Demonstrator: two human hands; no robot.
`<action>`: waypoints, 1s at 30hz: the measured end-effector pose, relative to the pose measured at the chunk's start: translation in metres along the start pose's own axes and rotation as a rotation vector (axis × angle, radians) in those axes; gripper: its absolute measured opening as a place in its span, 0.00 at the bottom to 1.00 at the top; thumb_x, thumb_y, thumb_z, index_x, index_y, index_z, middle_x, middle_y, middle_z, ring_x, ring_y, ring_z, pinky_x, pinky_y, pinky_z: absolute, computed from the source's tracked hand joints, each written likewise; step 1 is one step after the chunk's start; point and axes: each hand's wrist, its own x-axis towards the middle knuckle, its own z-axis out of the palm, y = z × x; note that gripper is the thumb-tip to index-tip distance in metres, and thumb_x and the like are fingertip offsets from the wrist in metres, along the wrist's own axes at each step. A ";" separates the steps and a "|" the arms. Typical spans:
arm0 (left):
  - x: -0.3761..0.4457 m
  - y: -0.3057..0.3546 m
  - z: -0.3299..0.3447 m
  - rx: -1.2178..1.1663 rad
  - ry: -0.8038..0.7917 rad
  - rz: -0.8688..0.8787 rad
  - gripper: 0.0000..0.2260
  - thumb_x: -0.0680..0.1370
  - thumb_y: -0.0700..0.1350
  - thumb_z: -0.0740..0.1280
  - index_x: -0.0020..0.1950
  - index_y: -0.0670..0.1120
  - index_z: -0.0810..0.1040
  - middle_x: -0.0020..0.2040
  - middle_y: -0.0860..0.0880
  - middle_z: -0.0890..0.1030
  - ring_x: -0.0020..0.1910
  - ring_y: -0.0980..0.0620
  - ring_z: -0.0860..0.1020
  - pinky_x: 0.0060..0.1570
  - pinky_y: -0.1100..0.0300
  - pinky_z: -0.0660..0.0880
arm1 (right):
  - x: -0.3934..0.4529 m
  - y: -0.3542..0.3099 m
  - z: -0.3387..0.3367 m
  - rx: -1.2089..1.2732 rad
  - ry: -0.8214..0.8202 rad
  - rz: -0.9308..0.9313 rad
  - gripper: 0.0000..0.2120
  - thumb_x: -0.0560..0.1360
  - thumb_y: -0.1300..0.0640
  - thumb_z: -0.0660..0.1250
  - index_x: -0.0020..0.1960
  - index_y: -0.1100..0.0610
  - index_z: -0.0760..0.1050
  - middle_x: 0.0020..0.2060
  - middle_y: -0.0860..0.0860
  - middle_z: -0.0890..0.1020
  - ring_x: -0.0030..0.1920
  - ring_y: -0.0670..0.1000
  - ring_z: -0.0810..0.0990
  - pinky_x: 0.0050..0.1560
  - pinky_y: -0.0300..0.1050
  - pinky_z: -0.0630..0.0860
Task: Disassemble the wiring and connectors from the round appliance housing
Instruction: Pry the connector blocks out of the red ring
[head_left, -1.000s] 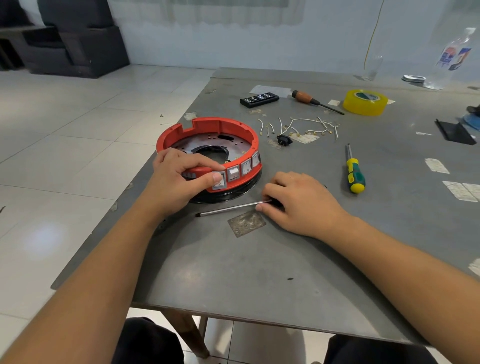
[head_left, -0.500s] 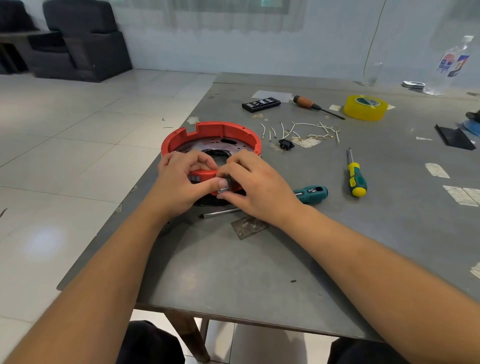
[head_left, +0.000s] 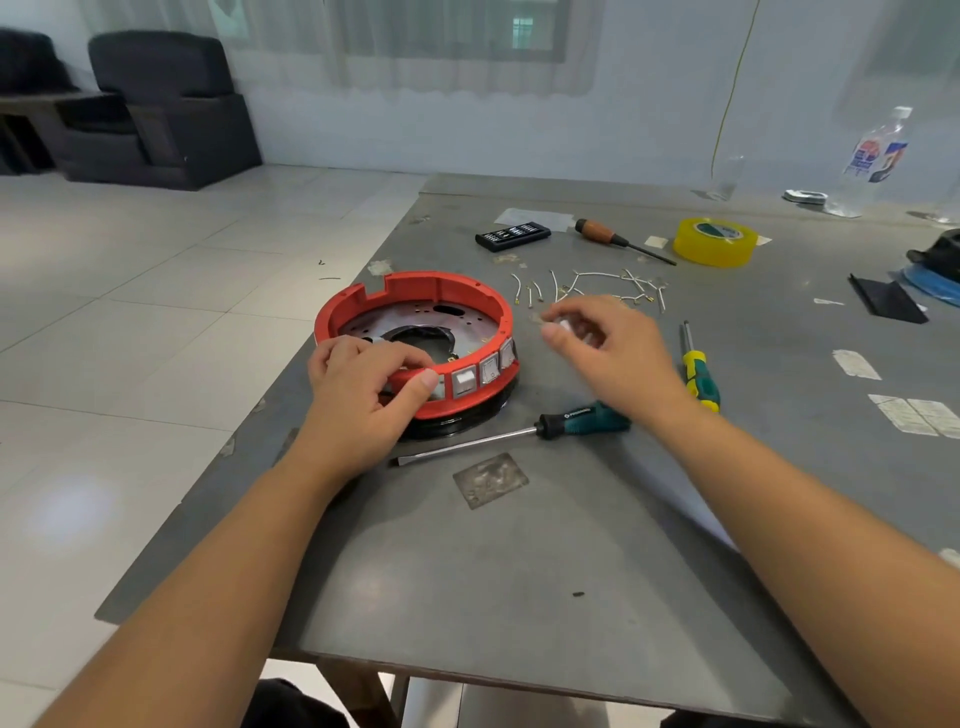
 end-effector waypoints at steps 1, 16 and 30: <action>0.000 0.000 0.001 0.024 0.013 0.024 0.11 0.80 0.62 0.59 0.52 0.63 0.79 0.49 0.63 0.77 0.57 0.57 0.67 0.71 0.52 0.54 | 0.010 0.012 -0.006 -0.014 -0.016 0.112 0.07 0.76 0.52 0.74 0.53 0.50 0.84 0.41 0.43 0.80 0.42 0.41 0.78 0.50 0.39 0.76; -0.001 0.000 0.010 0.236 0.100 0.144 0.15 0.80 0.60 0.62 0.54 0.54 0.84 0.53 0.57 0.82 0.57 0.49 0.74 0.64 0.53 0.56 | 0.083 0.107 0.000 -0.349 -0.206 0.492 0.20 0.77 0.53 0.73 0.66 0.57 0.76 0.59 0.55 0.80 0.61 0.56 0.78 0.59 0.46 0.72; -0.003 0.006 0.007 0.286 0.052 0.124 0.21 0.80 0.63 0.61 0.63 0.54 0.85 0.63 0.50 0.80 0.66 0.44 0.70 0.66 0.42 0.63 | 0.013 0.027 -0.014 -0.302 -0.327 0.026 0.13 0.80 0.42 0.64 0.56 0.49 0.79 0.49 0.45 0.80 0.51 0.46 0.78 0.53 0.43 0.74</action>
